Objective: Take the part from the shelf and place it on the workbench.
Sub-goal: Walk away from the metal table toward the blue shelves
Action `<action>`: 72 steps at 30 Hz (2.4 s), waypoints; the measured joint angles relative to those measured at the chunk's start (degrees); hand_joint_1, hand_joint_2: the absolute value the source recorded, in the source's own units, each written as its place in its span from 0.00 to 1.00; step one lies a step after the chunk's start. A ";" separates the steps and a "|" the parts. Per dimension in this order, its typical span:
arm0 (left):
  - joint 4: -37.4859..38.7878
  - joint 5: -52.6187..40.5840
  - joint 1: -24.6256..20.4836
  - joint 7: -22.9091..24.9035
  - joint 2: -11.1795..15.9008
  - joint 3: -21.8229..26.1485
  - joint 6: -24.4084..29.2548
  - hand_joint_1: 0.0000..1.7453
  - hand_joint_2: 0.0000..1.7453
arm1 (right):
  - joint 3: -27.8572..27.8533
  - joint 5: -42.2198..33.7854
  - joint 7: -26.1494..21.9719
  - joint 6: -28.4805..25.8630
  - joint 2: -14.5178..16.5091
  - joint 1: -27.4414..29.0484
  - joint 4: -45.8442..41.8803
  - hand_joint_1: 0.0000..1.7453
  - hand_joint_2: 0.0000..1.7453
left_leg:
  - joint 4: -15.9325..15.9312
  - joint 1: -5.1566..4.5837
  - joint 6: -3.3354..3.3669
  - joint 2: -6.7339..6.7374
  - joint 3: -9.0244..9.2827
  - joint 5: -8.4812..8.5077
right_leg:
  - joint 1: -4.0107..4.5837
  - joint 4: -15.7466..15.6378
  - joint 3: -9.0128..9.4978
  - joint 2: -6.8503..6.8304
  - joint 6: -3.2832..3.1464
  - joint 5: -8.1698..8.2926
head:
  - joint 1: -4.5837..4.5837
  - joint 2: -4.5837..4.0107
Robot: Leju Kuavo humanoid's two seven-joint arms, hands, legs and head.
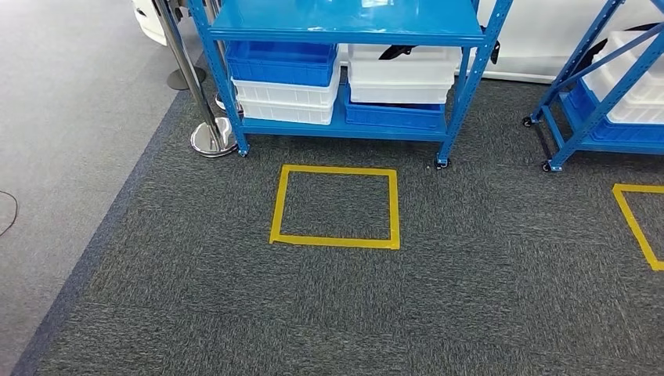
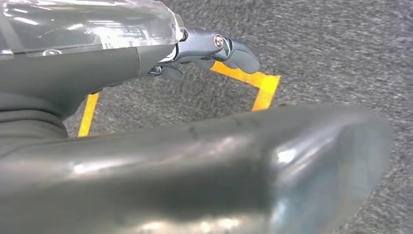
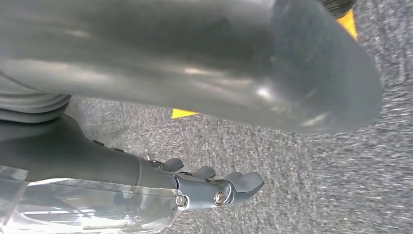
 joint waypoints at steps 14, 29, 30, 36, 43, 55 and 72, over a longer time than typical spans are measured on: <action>-0.01 0.12 0.72 -0.17 0.02 0.25 -0.96 0.00 0.00 | -0.42 0.03 -0.37 1.15 0.06 0.36 -0.43 0.00 0.00 | -4.13 0.05 2.13 -1.08 10.10 -6.44 | -0.34 9.72 -12.11 0.93 2.30 0.43 | 0.52 0.00; -0.02 0.08 0.69 0.38 0.16 0.41 -0.96 0.00 0.00 | -1.54 0.53 -0.60 1.98 0.09 0.30 -0.43 0.00 1.00 | 7.96 0.14 -0.74 -0.42 -6.19 -10.53 | -0.04 0.96 3.20 1.46 -1.12 -2.43 | 0.49 0.00; -0.02 0.05 0.86 0.41 0.22 0.42 -0.95 0.00 0.00 | -1.63 0.54 -0.57 2.04 0.10 0.32 -0.42 0.00 1.00 | 5.04 -0.01 -0.41 -0.23 -6.67 -5.48 | 0.04 1.00 4.37 1.52 -0.95 -3.52 | 0.50 0.00; -0.04 -0.29 0.41 0.52 0.43 0.46 -0.96 0.00 0.00 | -2.21 -0.93 -0.12 3.10 0.22 -0.78 -0.38 0.00 0.00 | -0.05 -0.29 1.93 -0.15 -2.70 2.25 | 0.32 8.10 4.78 1.74 1.13 -1.93 | 0.67 0.01; -0.06 -0.33 0.61 0.68 0.56 0.46 -0.96 0.00 0.00 | -3.00 -1.40 0.02 3.39 0.21 -0.46 -0.27 0.00 0.00 | -2.94 -0.25 2.42 -0.03 6.97 -3.85 | 0.22 15.29 -10.28 1.30 1.30 -11.58 | 0.91 0.00; -0.26 -0.54 0.31 1.83 0.69 0.56 -0.17 0.00 0.00 | -3.23 -3.29 0.62 3.38 0.37 -0.95 -0.14 0.00 0.00 | 13.44 -0.27 -0.98 0.34 1.67 -9.32 | 0.56 1.31 -4.72 0.67 -2.05 4.58 | 0.66 0.00; -0.74 -1.10 0.23 2.19 1.17 0.73 -0.06 0.00 0.00 | -3.21 -2.09 1.08 1.97 0.33 -1.36 0.77 0.00 0.00 | -1.51 -0.19 2.69 -0.47 -1.29 1.53 | 0.43 16.94 -6.22 1.66 1.33 -8.53 | 0.84 0.00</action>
